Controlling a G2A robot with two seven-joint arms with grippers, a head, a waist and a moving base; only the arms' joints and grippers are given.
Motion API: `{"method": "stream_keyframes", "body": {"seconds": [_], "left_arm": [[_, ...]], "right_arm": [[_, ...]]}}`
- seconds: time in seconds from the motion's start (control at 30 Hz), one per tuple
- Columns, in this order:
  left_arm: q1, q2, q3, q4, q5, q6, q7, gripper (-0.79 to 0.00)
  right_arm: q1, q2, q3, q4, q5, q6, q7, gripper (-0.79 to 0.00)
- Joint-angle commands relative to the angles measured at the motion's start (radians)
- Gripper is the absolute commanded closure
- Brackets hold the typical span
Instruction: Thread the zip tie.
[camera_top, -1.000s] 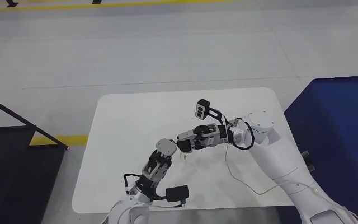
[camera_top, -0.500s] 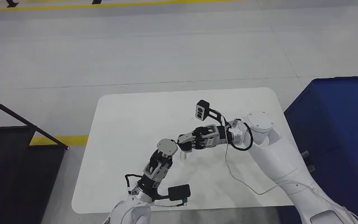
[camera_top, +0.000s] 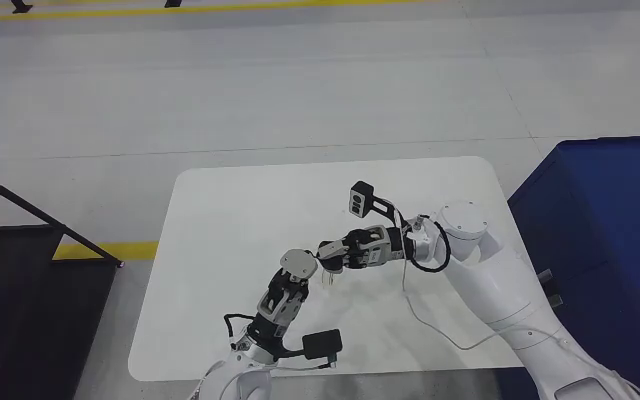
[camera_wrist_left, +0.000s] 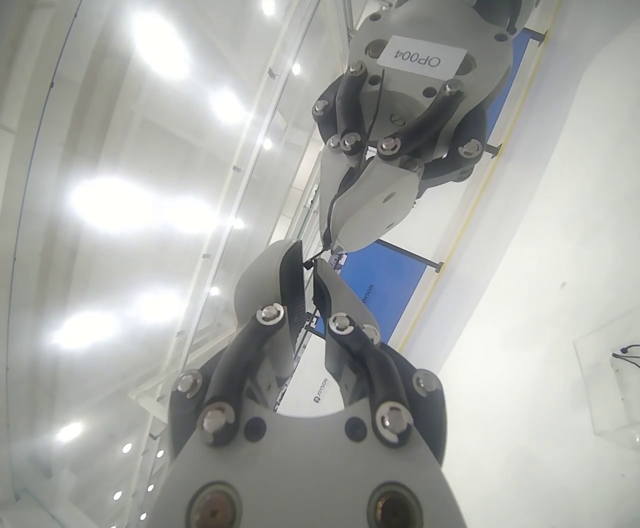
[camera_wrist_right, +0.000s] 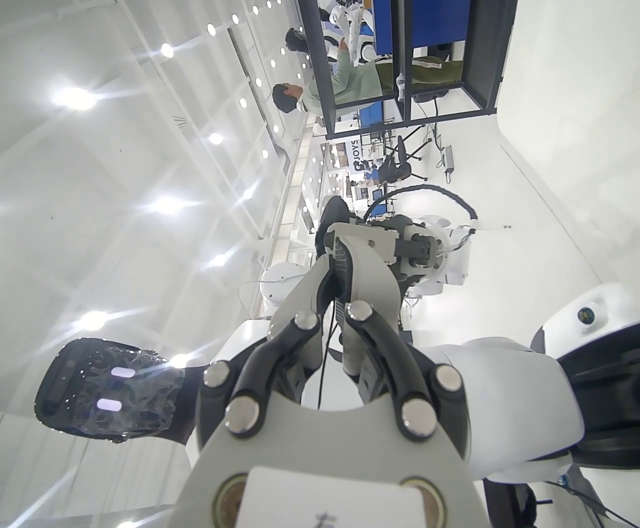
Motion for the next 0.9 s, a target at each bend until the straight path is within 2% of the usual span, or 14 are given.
{"method": "stream_keyframes", "body": {"seconds": [0.0, 0.07, 0.1, 0.4, 0.67, 0.73, 0.8, 0.87], "left_arm": [[0.002, 0.0, 0.001, -0.002, -0.001, -0.001, 0.003, -0.028], [0.005, 0.0, 0.001, -0.004, -0.001, -0.001, 0.007, -0.582], [0.007, 0.0, 0.0, -0.005, -0.001, 0.001, 0.007, -0.785], [0.056, 0.008, -0.063, -0.028, -0.028, 0.039, 0.015, -0.785], [0.056, 0.008, -0.063, -0.028, -0.028, 0.039, 0.015, -0.785], [0.062, 0.009, -0.068, -0.039, -0.072, -0.034, -0.003, -0.785], [0.071, 0.012, -0.093, -0.093, -0.179, -0.143, -0.018, -0.785], [0.087, 0.017, -0.141, -0.149, -0.336, -0.306, -0.045, -0.785]], "right_arm": [[-0.002, 0.0, 0.001, -0.001, 0.001, 0.0, -0.001, 0.0], [-0.004, 0.001, 0.003, -0.002, 0.002, 0.0, -0.001, 0.0], [-0.004, 0.001, 0.005, -0.002, 0.003, 0.0, -0.002, 0.0], [-0.015, 0.005, 0.028, 0.0, 0.033, 0.002, 0.01, 0.0], [-0.017, 0.004, 0.03, 0.003, 0.039, 0.002, 0.009, 0.0], [-0.024, 0.006, 0.035, -0.013, 0.0, -0.017, -0.038, 0.0], [-0.027, 0.012, 0.05, -0.027, -0.031, -0.025, -0.049, 0.0], [-0.03, 0.019, 0.07, -0.046, -0.068, -0.032, -0.045, 0.0]]}}
